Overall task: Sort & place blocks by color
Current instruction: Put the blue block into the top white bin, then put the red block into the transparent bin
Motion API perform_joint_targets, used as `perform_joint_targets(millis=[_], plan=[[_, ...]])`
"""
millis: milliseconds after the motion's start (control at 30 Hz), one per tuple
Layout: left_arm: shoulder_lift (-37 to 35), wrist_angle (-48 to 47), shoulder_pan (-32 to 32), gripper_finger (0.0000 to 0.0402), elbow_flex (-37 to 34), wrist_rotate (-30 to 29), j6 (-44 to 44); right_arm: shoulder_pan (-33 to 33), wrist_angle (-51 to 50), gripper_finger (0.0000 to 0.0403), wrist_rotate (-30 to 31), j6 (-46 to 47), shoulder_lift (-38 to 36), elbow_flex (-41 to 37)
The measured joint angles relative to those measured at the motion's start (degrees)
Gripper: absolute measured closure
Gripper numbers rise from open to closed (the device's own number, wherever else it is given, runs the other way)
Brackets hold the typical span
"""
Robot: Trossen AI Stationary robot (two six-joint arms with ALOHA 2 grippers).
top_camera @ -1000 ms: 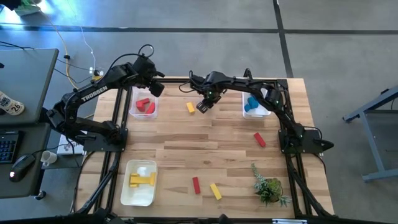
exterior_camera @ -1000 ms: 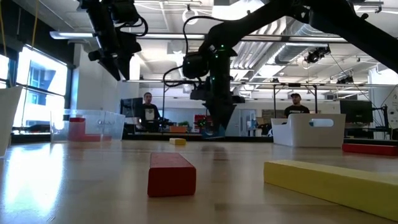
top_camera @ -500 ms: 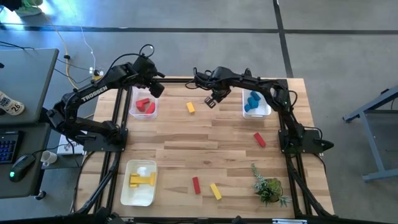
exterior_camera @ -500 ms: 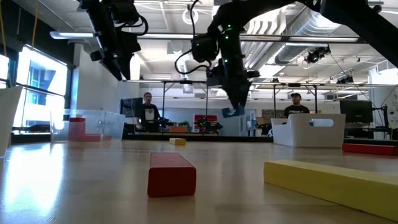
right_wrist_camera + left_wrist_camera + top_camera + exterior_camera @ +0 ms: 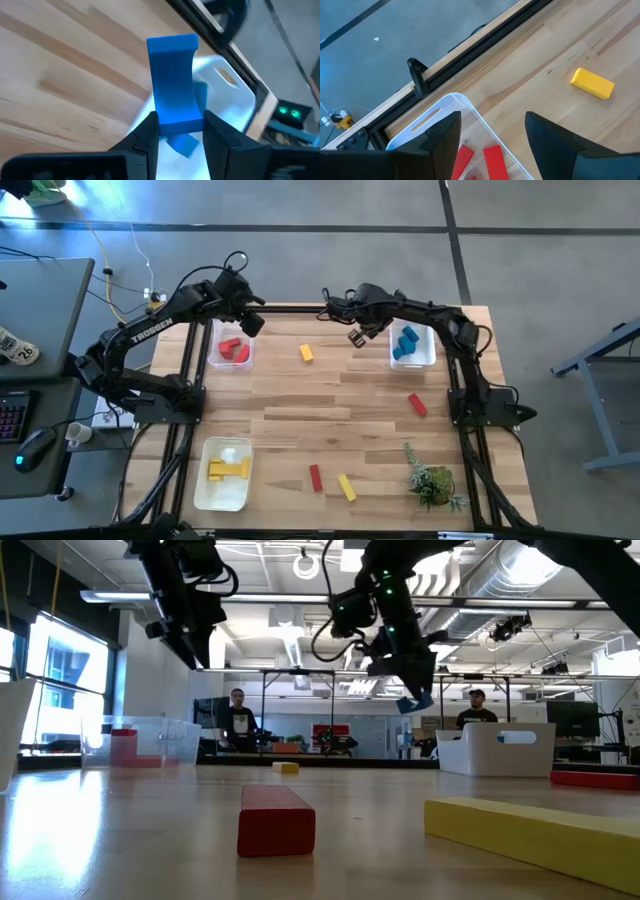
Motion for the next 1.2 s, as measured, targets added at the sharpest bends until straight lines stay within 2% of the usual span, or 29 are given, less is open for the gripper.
perform_joint_targets(millis=[267,500,633,767,967,1133,1200], plan=[[0.00,0.00,0.00,0.0194,0.00,0.20,-0.01,-1.94,4.72,0.0312,-2.12,7.98,-12.74,-19.16],[0.00,0.08,0.00,0.0194,0.00,0.39,-0.01,-4.09,17.32,0.0312,-6.56,13.77,-22.88,-35.28],[0.00,0.09,0.02,0.0194,0.00,0.42,-0.02,-5.53,22.92,0.0295,-6.85,16.67,-26.22,-41.37],[0.00,0.10,0.00,0.0194,0.00,0.50,-0.01,-6.02,25.43,0.0266,-8.28,18.15,-28.13,-43.55],[0.00,0.10,0.00,0.0194,0.00,0.57,-0.01,-6.08,25.71,0.0227,-6.82,18.98,-28.36,-42.51],[0.00,0.10,0.00,0.0194,0.00,0.96,0.00,-6.74,25.61,0.0210,-6.50,18.46,-28.36,-39.78],[0.00,0.10,0.00,0.0194,0.00,0.96,-0.02,-6.67,24.78,0.0210,-8.13,17.99,-28.36,-38.52]])
